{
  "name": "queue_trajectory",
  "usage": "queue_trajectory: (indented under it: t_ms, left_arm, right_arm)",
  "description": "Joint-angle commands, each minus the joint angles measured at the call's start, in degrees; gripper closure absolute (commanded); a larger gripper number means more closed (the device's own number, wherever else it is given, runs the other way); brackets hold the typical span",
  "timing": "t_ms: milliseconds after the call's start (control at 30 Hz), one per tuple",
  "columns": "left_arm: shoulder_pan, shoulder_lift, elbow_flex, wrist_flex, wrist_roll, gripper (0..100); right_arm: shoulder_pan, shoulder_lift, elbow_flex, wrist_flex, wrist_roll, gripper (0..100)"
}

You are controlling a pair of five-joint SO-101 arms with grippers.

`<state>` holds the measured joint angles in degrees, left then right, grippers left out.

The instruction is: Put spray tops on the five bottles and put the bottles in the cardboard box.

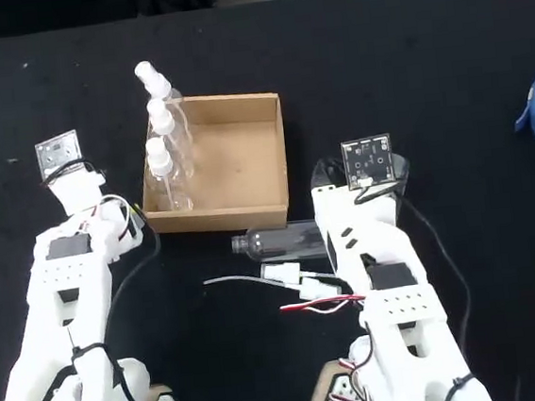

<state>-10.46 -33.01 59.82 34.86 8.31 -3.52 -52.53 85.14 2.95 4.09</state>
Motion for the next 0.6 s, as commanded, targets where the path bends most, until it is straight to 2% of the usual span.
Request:
queue_trajectory:
  t_ms: [0,300,567]
  left_arm:
    - [0.66,-0.09,-0.75,-1.32,0.7,95]
    - [5.32,-0.18,-1.01,-1.32,0.62,95]
    - [5.14,-0.18,-0.57,-1.23,0.53,95]
  right_arm:
    - [-0.79,-2.15,-0.31,-1.58,0.26,98.6]
    - [-0.79,-2.15,-0.31,-1.58,0.26,98.6]
    - [-0.79,-2.15,-0.31,-1.58,0.26,98.6]
